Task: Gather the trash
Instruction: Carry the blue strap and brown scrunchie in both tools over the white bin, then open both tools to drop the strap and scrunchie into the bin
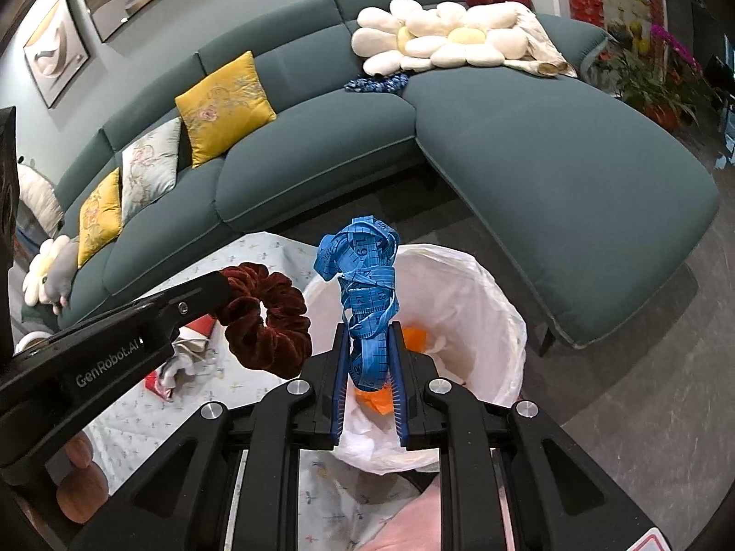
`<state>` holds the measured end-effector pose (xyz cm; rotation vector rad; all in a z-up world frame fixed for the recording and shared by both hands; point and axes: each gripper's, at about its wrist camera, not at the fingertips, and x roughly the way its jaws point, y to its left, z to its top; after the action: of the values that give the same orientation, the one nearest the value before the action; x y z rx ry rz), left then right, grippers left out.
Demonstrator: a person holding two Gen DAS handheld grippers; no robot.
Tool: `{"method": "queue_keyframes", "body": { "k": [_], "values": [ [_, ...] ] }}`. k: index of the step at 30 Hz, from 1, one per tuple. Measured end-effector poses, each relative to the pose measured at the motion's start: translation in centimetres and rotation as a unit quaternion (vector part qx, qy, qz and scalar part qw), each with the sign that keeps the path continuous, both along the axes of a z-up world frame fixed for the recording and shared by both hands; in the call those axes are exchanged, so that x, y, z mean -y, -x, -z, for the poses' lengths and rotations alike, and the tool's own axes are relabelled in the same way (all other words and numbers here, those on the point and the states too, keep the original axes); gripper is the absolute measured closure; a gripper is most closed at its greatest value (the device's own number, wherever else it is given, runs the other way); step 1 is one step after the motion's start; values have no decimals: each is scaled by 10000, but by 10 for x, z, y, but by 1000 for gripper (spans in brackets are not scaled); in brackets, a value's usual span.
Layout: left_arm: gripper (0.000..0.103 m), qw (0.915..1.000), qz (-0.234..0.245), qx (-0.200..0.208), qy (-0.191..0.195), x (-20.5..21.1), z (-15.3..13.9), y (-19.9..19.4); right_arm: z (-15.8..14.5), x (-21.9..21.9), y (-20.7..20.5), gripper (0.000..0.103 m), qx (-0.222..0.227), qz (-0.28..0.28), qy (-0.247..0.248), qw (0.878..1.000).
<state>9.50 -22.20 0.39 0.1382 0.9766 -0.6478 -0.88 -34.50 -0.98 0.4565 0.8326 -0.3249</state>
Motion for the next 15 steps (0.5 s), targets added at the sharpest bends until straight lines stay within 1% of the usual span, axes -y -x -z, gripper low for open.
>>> {"method": "queue_keyframes", "body": {
  "k": [6,9,10,12,13,15],
  "values": [
    [96,9999,88,-121,30,14,6,-5,9,9,-4,87,-91,58,-60,9999],
    [93,9998,28,-163,74,16,9,-7,12,11,-6,86,-135,66,-21,9999],
    [90,9999,-33,-127,59,15,9,-7,13,10,-7,85,-160,87,14,9998],
    [75,9999,-106,-76,28,14,10,-8,14,9,-7,84,-156,116,61,9998],
    [73,9999,-139,-69,17,13,10,-9,14,10,-7,84,-161,118,51,9998],
    [72,9998,-185,-70,7,11,11,-10,15,10,-8,82,-178,137,47,9997]
  ]
}}
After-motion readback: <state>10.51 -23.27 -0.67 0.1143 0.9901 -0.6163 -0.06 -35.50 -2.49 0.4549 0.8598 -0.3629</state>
